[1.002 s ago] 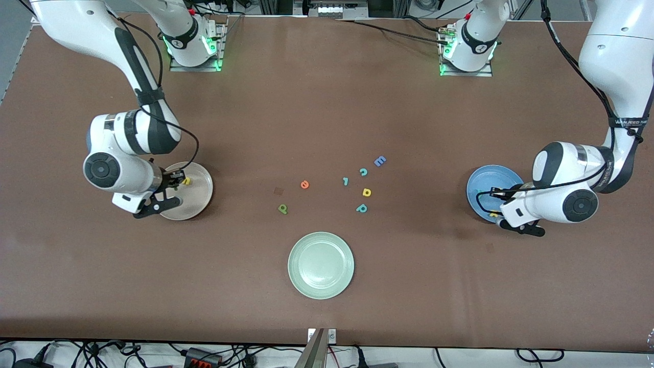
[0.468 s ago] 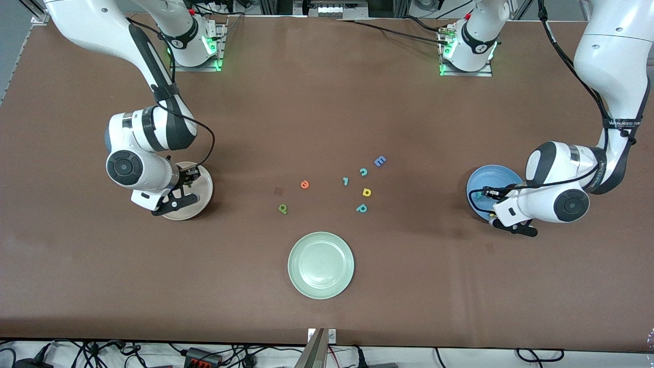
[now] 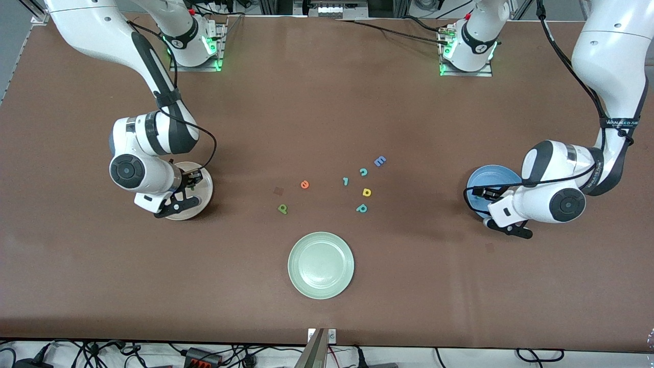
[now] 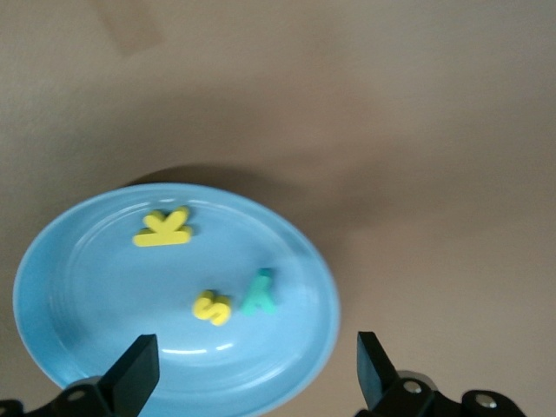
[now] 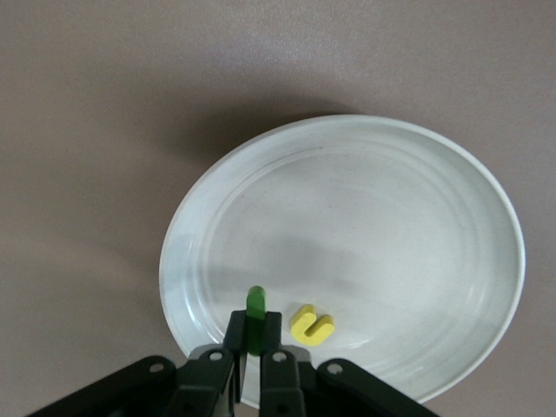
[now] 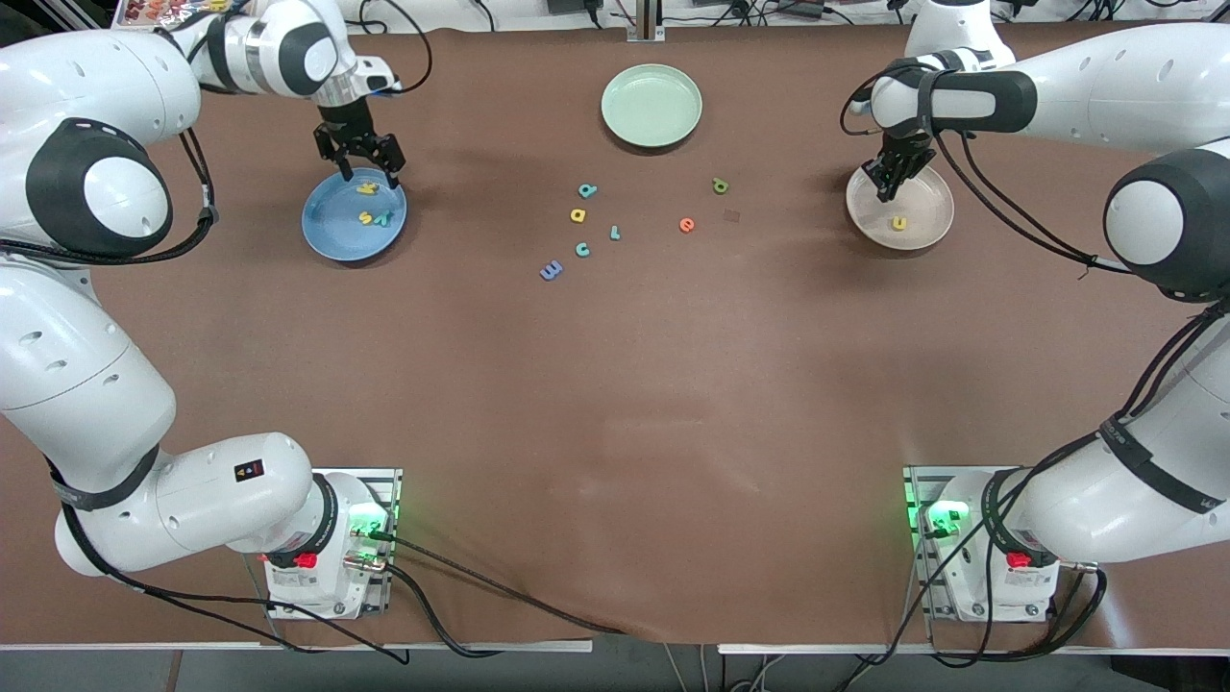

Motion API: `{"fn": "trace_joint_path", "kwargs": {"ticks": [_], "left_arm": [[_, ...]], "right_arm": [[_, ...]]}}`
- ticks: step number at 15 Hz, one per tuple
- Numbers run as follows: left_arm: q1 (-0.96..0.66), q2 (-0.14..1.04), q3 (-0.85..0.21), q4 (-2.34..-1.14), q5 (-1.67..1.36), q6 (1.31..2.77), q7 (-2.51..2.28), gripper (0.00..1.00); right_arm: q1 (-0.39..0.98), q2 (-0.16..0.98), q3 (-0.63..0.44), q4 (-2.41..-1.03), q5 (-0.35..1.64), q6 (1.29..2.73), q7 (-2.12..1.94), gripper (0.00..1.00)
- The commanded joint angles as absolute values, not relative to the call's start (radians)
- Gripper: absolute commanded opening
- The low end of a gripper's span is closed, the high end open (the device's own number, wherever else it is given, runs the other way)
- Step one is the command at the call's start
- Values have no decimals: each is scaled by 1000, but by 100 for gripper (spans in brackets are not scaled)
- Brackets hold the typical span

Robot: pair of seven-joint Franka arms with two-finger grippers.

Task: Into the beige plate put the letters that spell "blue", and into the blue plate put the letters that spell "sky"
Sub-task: 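Drop the l with the right gripper while the left gripper drops the s, then return the left gripper to rest while the right gripper grasps the d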

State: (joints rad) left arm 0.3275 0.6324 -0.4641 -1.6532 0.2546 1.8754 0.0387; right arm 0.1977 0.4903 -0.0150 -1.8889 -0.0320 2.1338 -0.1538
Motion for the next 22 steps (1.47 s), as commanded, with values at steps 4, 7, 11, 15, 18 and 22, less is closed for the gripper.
{"fn": "trace_joint_path", "kwargs": {"ticks": [4, 7, 11, 15, 18, 22], "left_arm": [[325, 565, -629, -1416, 261, 1481, -161, 100], [328, 490, -634, -1370, 268, 1416, -161, 100], [360, 373, -629, -1370, 261, 1411, -146, 100], [277, 237, -444, -1399, 91, 1425, -147, 100], [28, 148, -84, -1491, 8, 1529, -147, 100], [-61, -44, 2, -1748, 9, 1765, -144, 100]], "right_arm": [[195, 535, -8, -1882, -3, 2140, -146, 0], [190, 535, -9, -1858, 3, 2131, -146, 100], [199, 509, -6, -1774, 2, 2100, -155, 100], [288, 555, -3, -1681, 0, 2114, -160, 100], [362, 621, -5, -1594, -3, 2117, -166, 100], [454, 731, -5, -1465, -2, 2131, -146, 100]]}}
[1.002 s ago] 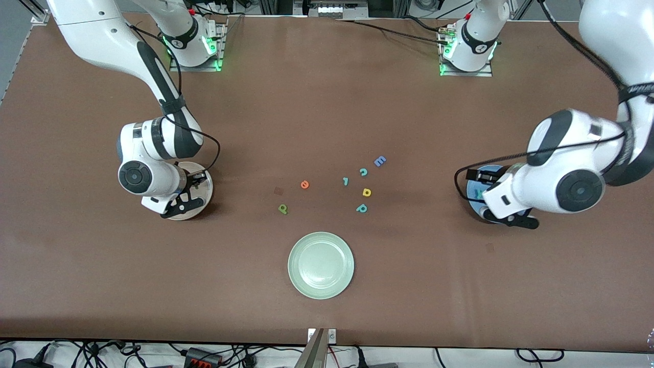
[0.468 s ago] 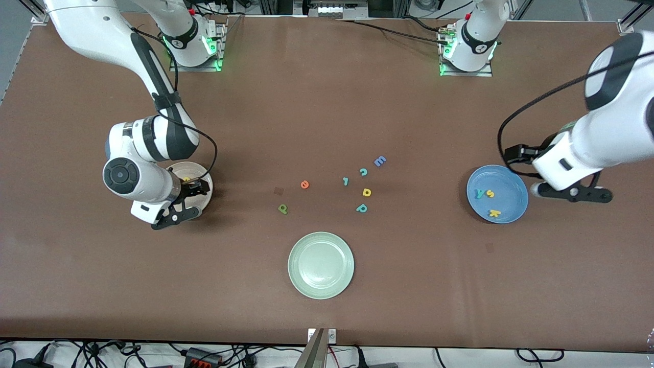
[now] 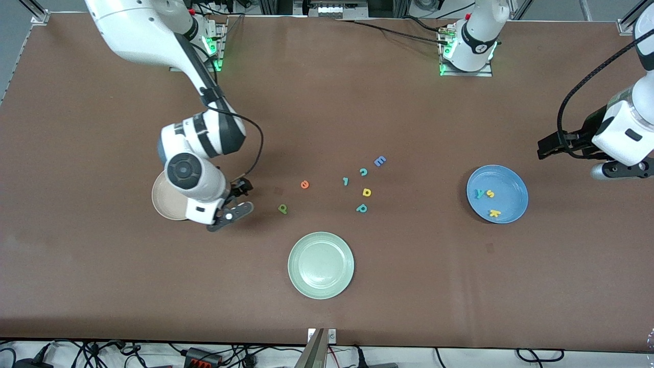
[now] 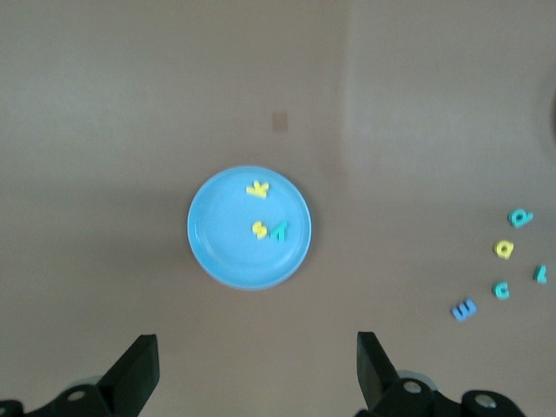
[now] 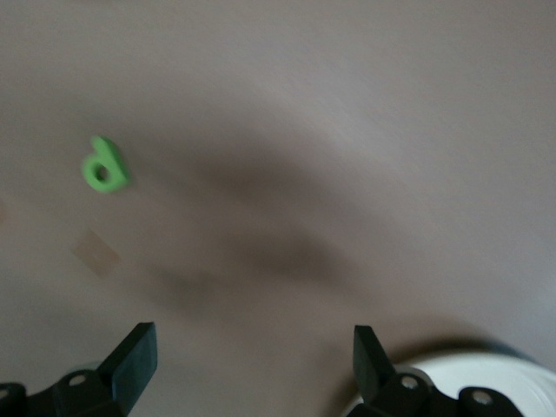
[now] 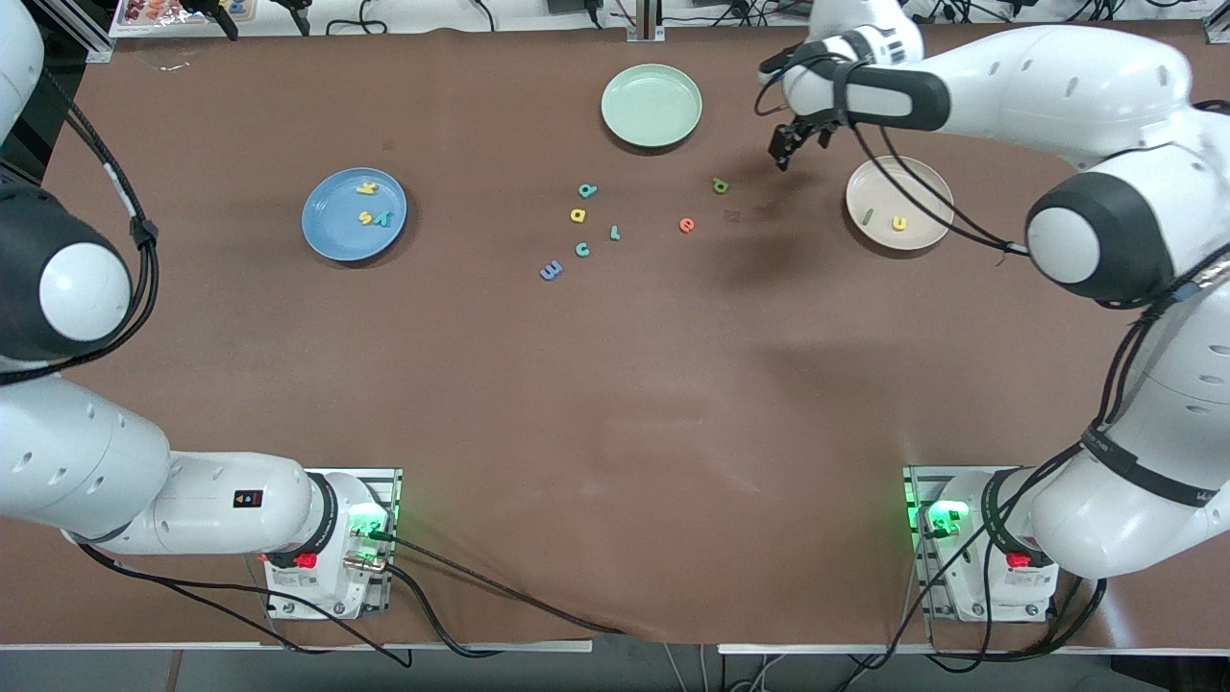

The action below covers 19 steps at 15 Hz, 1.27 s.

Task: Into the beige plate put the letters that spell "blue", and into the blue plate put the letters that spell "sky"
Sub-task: 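Return the left gripper to rest while the right gripper grasps the d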

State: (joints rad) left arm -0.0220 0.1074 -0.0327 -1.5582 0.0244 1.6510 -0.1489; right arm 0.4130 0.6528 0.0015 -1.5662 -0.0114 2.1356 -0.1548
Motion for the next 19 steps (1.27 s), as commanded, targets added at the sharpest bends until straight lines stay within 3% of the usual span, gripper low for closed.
{"fn": "trace_joint_path", "kwargs": {"ticks": [1, 5, 8, 19], "left_arm": [[-61, -63, 2, -1772, 9, 1793, -144, 100], [-48, -49, -12, -1760, 12, 1734, -158, 100], [-60, -45, -14, -1750, 23, 1733, -156, 100], [-61, -35, -34, -1732, 26, 1726, -150, 100]], "right_arm": [[474, 750, -5, -1451, 2, 2143, -132, 100], [514, 793, -5, -1450, -3, 2218, -123, 93], [554, 814, -5, -1448, -5, 2238, -121, 76], [563, 859, -6, -1448, -17, 2376, -193, 64]]}}
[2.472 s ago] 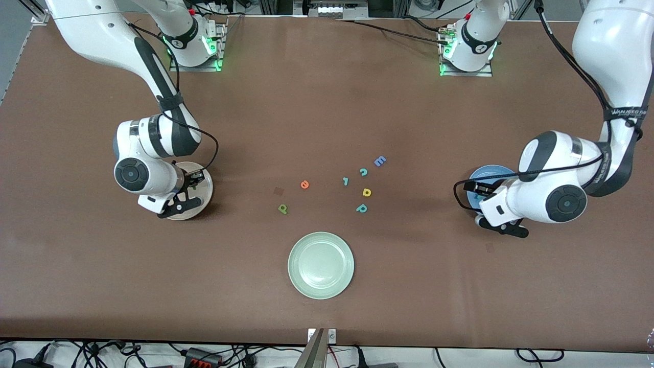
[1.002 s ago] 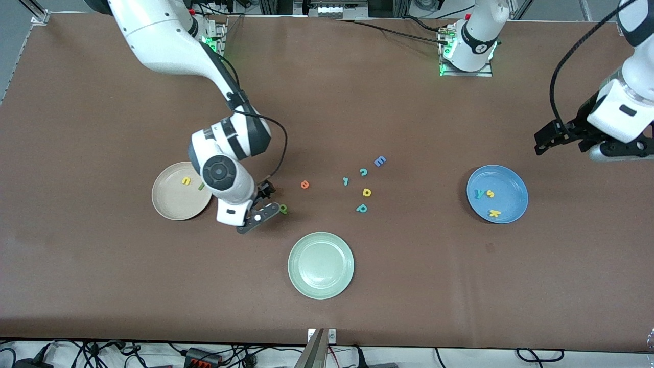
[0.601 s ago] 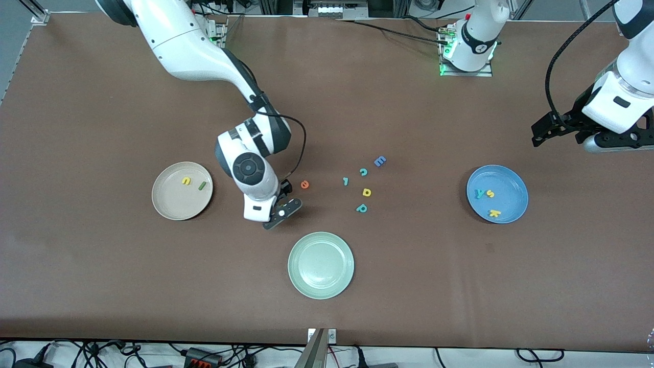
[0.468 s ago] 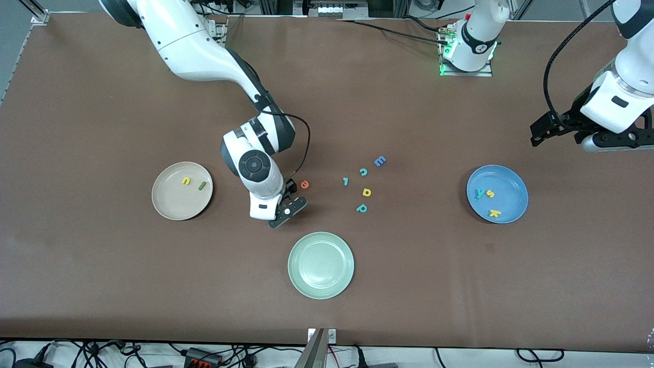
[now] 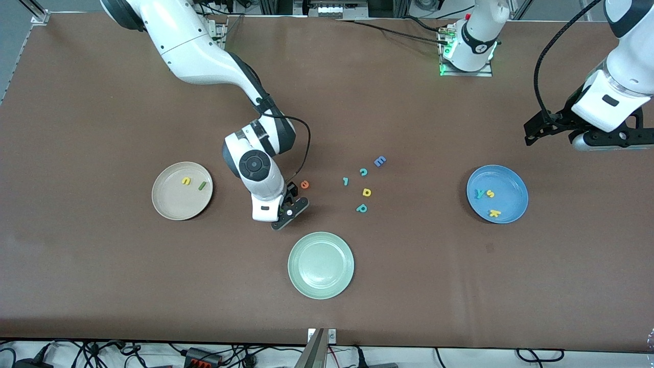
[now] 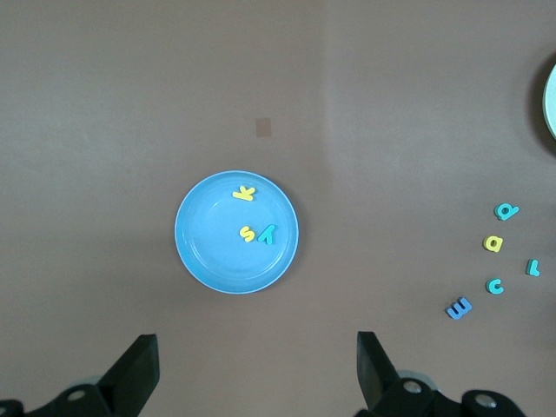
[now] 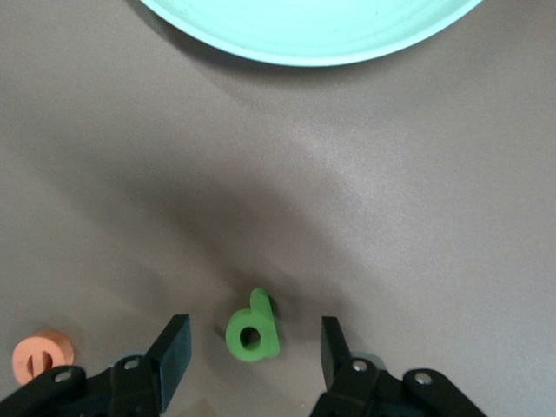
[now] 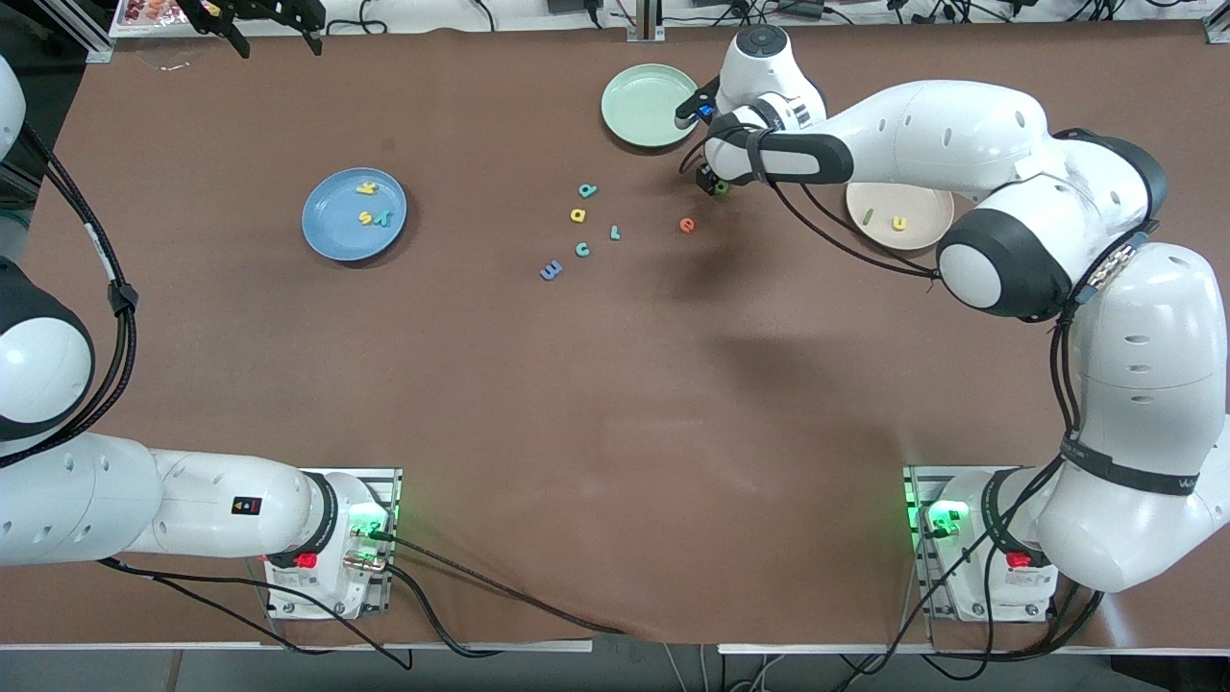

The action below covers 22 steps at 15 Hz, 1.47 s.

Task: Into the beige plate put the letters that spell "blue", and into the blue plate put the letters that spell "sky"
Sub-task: 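Carry the green d to the beige plate and release it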

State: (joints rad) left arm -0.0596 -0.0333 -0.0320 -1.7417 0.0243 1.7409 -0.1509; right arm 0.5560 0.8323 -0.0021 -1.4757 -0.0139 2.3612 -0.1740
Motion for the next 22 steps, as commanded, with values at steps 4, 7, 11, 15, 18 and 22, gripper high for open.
{"fn": "trace_joint_path", "kwargs": {"ticks": [4, 7, 11, 15, 18, 22], "left_arm": [[-61, -29, -35, -1720, 26, 1726, -149, 100], [-58, -28, -35, -1720, 26, 1721, -147, 100], [-58, -28, -35, -1720, 26, 1723, -147, 100], [-60, -28, -35, -1720, 26, 1712, -149, 100], [-61, -28, -35, -1720, 25, 1713, -149, 100], [-61, -28, -37, -1720, 25, 1710, -147, 100]], "right_arm": [[563, 861, -6, -1448, -17, 2375, -195, 51], [563, 856, -6, -1448, -15, 2370, -193, 31], [560, 850, -6, -1448, -6, 2365, -186, 14], [531, 813, -6, -1454, 11, 2330, -160, 11], [480, 755, -15, -1454, 11, 2200, -152, 10], [332, 661, -15, -1514, 5, 1978, -159, 10]]}}
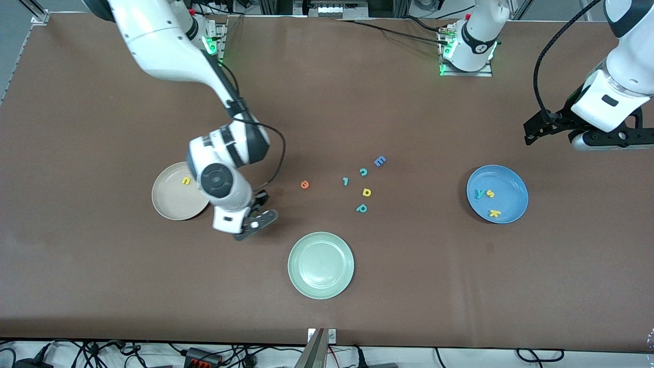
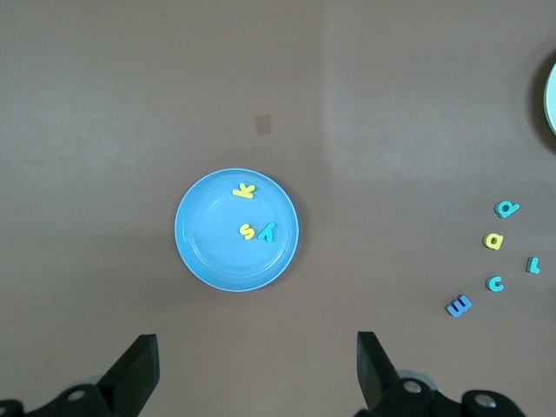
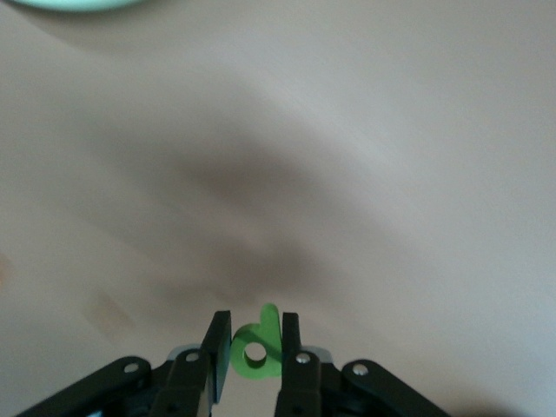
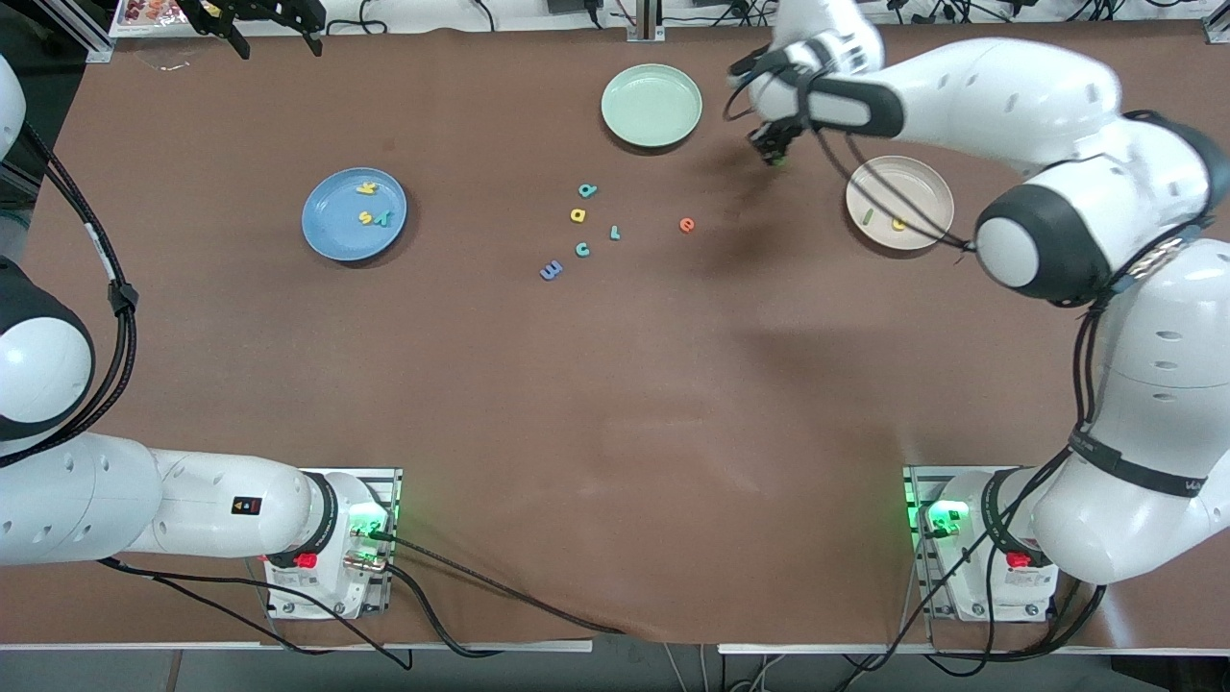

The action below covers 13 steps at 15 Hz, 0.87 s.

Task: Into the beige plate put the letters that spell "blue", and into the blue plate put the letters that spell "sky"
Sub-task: 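Carry the green d to the beige plate and release it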

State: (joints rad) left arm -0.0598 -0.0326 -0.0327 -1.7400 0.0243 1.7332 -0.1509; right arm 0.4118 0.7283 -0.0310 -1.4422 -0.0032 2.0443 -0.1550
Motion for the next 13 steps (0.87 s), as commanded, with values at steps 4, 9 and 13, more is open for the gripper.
{"fn": "trace_joint_path", "kwargs": {"ticks": [4, 9, 13], "left_arm": [[-61, -29, -51, -1718, 25, 1706, -149, 100], [-60, -29, -64, -1718, 25, 1704, -155, 100], [-61, -29, -66, -1718, 25, 1700, -156, 100]], "right_arm": [[241, 542, -17, -1713, -6, 1985, -176, 10], [153, 526, -17, -1840, -8, 2075, -221, 10], [132, 545, -18, -1858, -8, 2151, -244, 10]]}}
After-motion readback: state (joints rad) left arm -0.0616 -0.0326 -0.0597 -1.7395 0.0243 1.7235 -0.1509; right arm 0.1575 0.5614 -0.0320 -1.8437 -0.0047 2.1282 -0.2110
